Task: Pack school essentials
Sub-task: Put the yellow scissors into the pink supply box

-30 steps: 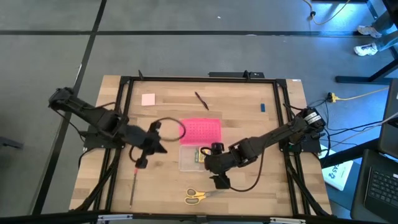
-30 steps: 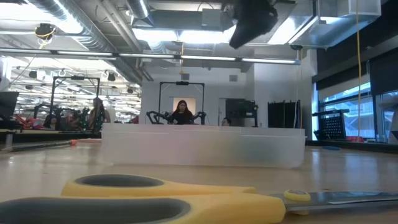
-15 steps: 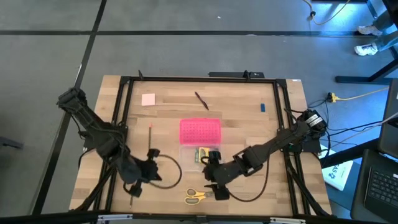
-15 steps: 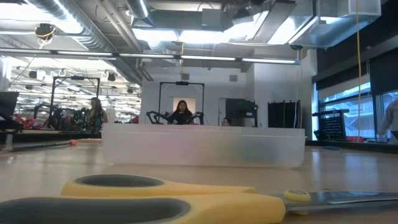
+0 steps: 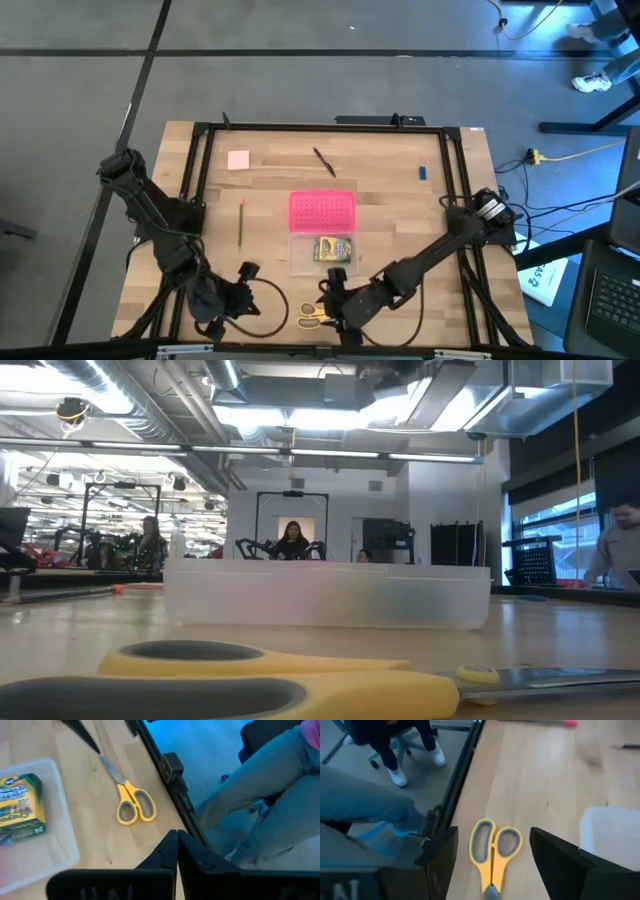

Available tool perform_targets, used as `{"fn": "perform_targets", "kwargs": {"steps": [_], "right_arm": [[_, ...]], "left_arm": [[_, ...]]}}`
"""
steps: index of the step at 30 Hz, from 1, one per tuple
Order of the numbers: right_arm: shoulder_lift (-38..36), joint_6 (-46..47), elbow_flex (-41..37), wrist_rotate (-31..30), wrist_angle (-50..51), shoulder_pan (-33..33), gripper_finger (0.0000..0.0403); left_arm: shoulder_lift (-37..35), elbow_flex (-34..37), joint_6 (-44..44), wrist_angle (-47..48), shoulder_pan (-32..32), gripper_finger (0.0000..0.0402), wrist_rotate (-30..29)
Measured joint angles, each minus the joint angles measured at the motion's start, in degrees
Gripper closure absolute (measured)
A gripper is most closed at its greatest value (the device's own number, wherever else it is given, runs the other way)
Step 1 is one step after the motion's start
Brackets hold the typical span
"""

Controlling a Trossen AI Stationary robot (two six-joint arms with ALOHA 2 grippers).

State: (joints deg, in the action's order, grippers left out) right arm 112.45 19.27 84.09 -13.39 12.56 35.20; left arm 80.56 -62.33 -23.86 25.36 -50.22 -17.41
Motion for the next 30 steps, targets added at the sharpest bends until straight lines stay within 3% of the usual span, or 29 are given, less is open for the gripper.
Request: {"fn": "perform_targets", "kwargs": {"steps": [14, 30], "right_arm": [[8.5, -0.3, 0.0, 0.9, -8.4, -2.0, 0.0156], [13.3, 1.2, 0.0, 1.0, -8.5, -5.0, 0.0156]], "left_arm": [[0.2, 0.0, 0.0, -1.1, -0.6, 0.0401, -0.1], [0.2, 0.0, 0.4, -1.0, -0.6, 0.0401, -0.2]]}}
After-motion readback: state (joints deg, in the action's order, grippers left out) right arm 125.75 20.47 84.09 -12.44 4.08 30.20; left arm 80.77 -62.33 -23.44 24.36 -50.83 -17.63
